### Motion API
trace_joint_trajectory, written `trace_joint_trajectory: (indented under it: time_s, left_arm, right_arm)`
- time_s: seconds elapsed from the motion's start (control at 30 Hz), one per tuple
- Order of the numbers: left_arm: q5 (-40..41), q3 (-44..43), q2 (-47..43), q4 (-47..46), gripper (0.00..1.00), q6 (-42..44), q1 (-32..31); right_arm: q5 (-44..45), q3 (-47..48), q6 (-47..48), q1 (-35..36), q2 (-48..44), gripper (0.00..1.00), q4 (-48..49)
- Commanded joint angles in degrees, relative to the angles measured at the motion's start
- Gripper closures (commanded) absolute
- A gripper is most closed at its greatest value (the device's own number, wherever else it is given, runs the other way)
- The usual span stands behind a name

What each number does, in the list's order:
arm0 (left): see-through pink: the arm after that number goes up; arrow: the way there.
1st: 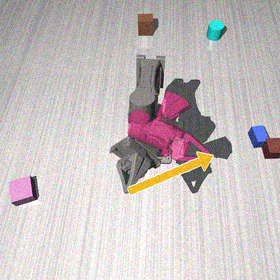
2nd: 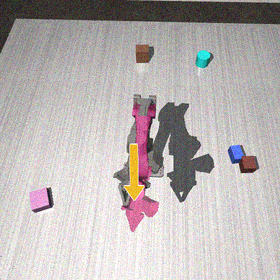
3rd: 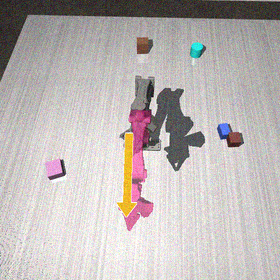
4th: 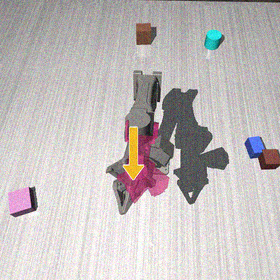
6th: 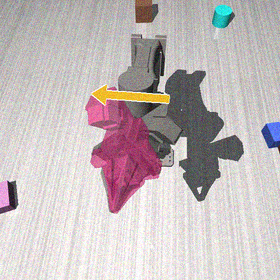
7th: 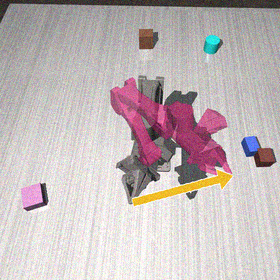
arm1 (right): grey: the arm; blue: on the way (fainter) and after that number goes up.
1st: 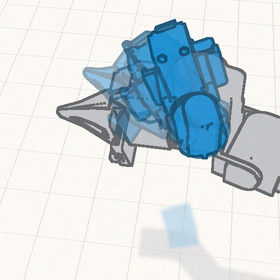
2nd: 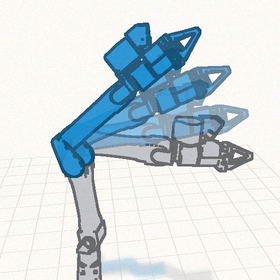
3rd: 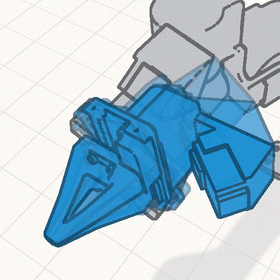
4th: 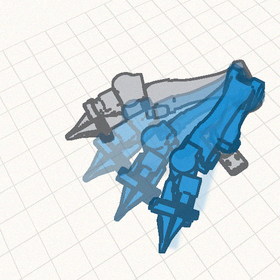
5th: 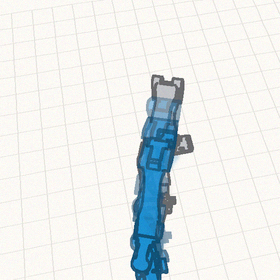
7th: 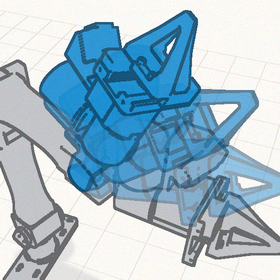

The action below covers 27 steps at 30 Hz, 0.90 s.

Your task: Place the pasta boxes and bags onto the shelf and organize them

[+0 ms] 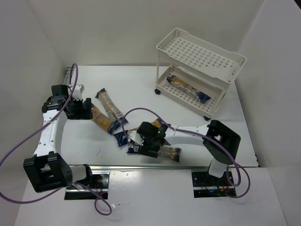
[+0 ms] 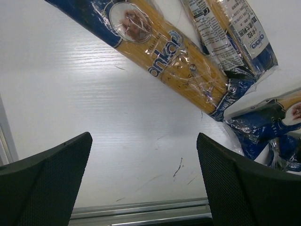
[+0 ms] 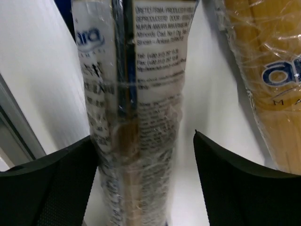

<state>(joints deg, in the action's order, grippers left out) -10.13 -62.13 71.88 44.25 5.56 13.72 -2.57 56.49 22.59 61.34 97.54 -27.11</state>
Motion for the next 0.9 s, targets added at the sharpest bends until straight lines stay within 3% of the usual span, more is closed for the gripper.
trace_joint_trajectory:
  time_s: [0.0,0.07,0.1,0.17,0.2,0.23,0.43,0.57,0.77,0.87]
  left_arm:
    - [-0.2,0.3,-2.7,-1.2,0.01,-1.3,1.1]
    - [-0.2,0.3,-3.4,-1.2,0.01,-1.3,1.1]
    - [-0.2,0.3,-3.9,-1.2,0.01,-1.3,1.1]
    - [-0.2,0.3,-3.9,-1.2,0.01,-1.3,1.1]
    - [-0.2,0.3,-3.9,-1.2,0.01,-1.3,1.1]
    - [-0.2,0.3,-3.9,-1.2,0.01,-1.3,1.1]
    - [-0.2,0.3,-3.9,-1.2,0.01,-0.8,1.1]
    - [-1.4,0.3,-2.5,-1.2,0.01,-0.8,1.1]
    - [-2.6,-0.8,-0.7,-1.2,0.01,0.2,1.1]
    - [-2.6,-1.4,0.5,-1.2,0.01,0.2,1.1]
  right_arm:
    - [6.1,0.8,-5.7,0.5,4.1,0.19,5.9]
    - [6.1,0.8,-5.7,1.6,5.9,0.27,4.4]
    - [7.0,0.8,-6.4,2.1,5.9,0.48,4.4]
    - [8.3,0.8,-7.1,2.7,6.7,0.71,4.4]
    - [8.3,0.3,-7.1,2.7,6.7,0.90,3.9]
    - [8.3,0.3,-6.6,2.7,5.7,0.99,3.2]
    - [5.4,2.9,1.5,2.7,-1.3,1.00,-5.4]
    - [9.2,6.5,5.6,2.7,-10.2,1.00,-9.9]
    - [25.4,9.3,8.6,0.4,-21.9,1.00,-6.8]
    - [36.5,6.7,17.2,-8.7,-20.9,1.00,1.9]
